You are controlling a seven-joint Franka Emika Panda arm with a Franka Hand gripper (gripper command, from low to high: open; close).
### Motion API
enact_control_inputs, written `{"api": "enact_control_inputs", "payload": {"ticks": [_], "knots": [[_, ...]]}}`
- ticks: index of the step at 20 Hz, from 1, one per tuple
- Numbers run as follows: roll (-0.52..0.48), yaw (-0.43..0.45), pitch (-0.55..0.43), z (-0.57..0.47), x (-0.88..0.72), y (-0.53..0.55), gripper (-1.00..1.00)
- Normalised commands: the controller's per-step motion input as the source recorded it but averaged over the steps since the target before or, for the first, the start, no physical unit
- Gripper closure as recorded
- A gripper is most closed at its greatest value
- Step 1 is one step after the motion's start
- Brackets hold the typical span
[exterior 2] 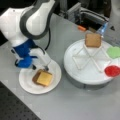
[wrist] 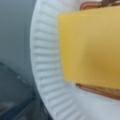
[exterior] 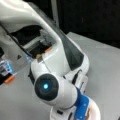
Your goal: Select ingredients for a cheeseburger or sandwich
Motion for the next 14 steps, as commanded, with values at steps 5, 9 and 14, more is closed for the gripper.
{"api": "enact_control_inputs", "payload": {"ticks": [5,9,14], "knots": [[-0.516,-0.195,0.025,0.24,-0.56,0.48,-1.0],[-0.52,-0.216,0.019,0.04,-0.6,0.46,-1.0],[-0.454,-0.203,-0.075,-0.07,-0.61,0.34,-1.0]]}}
